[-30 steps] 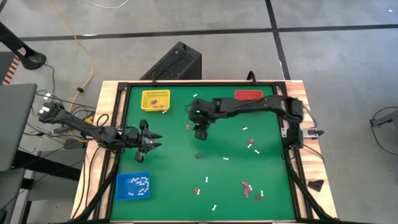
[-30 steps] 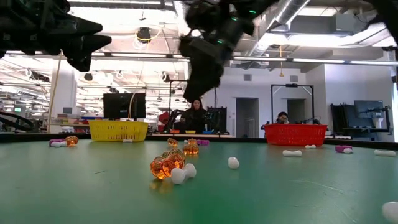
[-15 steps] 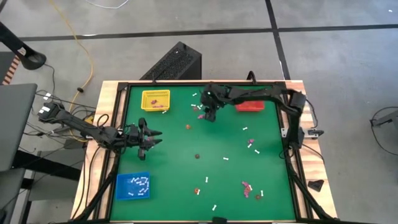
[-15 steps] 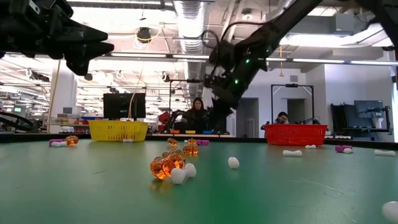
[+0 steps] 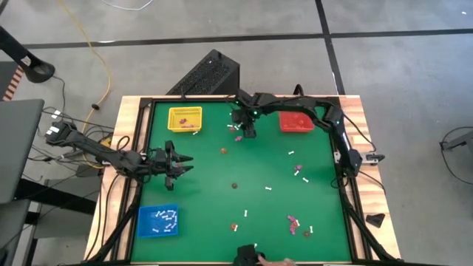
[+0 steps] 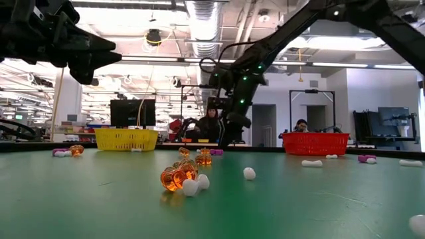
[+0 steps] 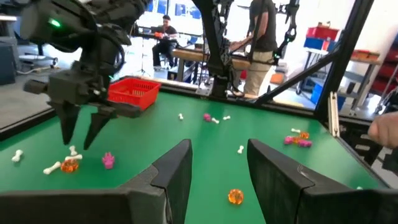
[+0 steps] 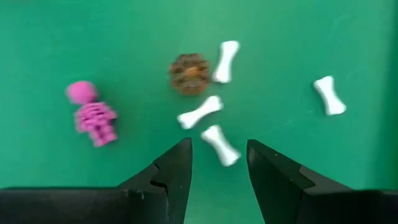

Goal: Sort Halloween decoration
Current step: Put the white bone toy into the blue bin

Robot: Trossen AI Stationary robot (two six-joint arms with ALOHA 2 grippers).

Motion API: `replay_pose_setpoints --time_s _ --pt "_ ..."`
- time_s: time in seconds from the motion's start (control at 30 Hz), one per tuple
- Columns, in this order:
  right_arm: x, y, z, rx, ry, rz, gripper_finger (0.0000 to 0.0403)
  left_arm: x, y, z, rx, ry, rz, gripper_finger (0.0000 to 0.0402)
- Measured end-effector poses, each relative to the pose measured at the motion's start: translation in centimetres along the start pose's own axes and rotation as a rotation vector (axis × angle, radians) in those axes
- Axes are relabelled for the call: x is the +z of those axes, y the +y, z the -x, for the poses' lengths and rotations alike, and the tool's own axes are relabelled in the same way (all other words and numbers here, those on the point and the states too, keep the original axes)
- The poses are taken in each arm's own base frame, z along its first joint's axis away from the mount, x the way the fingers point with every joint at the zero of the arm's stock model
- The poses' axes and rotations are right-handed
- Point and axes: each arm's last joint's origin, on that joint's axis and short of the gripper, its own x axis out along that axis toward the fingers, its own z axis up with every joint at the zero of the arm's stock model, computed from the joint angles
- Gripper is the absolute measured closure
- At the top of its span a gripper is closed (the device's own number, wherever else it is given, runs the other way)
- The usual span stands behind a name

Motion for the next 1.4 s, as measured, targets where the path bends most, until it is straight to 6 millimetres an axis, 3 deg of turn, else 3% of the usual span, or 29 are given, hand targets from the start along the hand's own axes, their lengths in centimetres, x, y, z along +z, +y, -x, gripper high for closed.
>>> replay_pose_setpoints --time_s 0.2,0.5,0.73,0.93,1.03,1.17,1.3,1.4 --pt "0.2 -0.7 -1.5 0.071 0.056 0.015 0.0237 -0.2 0.0 0.0 0.006 0.022 0.003 0.0258" --pt "-0.7 -2.1 -2.4 0.096 0.098 -0.038 0.0325 -0.2 0.1 0.0 0.029 0.018 0.007 0.0258" --pt "-1.0 -2.1 -1.3 0.113 0.120 -0.101 0.0347 -0.2 0.1 0.0 0.033 0.018 0.007 0.0258" --pt "0.0 -1.2 1.9 0.159 0.097 -0.126 0.0381 -0.2 0.1 0.0 0.035 0.017 0.007 0.0258" --pt "1.5 0.2 3.7 0.184 0.062 -0.152 0.0385 -0.2 0.1 0.0 0.037 0.016 0.007 0.0258" --pt "3.7 3.1 4.5 0.226 0.023 -0.134 0.0384 -0.2 0.1 0.0 0.039 0.012 0.015 0.0258" --pt "6.7 7.1 4.4 0.246 -0.045 -0.083 0.0378 -0.2 0.1 0.0 0.039 0.011 0.017 0.0258" --pt "9.1 10.9 3.2 0.270 -0.119 -0.029 0.0379 -0.1 0.1 0.0 0.041 0.010 0.017 0.0258"
